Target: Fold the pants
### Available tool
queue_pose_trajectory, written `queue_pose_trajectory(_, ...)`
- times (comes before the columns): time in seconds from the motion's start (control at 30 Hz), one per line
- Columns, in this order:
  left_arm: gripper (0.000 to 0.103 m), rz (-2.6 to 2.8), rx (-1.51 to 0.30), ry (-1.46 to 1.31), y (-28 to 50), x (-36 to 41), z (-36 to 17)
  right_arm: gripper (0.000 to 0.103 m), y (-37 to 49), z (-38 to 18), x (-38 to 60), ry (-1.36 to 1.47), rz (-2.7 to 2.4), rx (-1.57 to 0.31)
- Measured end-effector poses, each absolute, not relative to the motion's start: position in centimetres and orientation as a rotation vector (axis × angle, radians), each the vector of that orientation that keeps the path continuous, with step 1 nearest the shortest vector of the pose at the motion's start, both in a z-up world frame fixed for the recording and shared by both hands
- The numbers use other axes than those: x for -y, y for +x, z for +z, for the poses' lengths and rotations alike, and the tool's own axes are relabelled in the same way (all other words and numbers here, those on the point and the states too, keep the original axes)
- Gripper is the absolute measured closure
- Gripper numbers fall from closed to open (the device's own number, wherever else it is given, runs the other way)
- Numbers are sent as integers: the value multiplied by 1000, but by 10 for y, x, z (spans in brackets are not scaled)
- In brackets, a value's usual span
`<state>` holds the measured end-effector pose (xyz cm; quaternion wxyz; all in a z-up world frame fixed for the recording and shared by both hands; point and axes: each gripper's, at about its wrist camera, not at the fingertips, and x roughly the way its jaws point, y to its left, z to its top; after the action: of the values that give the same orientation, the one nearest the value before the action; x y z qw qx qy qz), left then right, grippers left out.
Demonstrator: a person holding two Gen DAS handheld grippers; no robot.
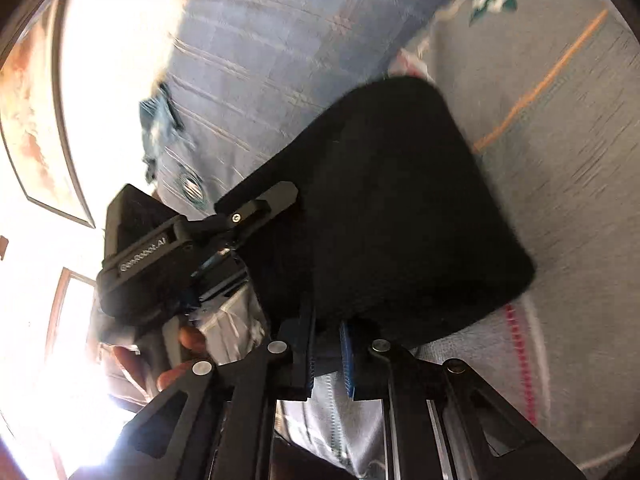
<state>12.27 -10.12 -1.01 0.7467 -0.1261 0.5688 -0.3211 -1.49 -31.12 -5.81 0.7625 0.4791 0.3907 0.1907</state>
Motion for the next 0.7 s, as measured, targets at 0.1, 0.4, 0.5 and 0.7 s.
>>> queue_pose_trajectory(0.1, 90, -659, -1315, -305, 125, 91, -45, 93, -5, -84, 300, 1007, 372, -944)
queue_pose_trajectory(0.4, 87, -698, -1210, -318, 98, 53, -8, 88, -49, -16, 328, 820, 393, -851)
queue_pose_trajectory(0.5, 87, -696, -1172, -377, 98, 46, 3, 88, -54, 23, 335, 673, 343, -694)
queue_pose_trajectory(0.7, 83, -786, -1191, -451, 96, 73, -4, 93, -12, -5, 311, 458, 252, -752)
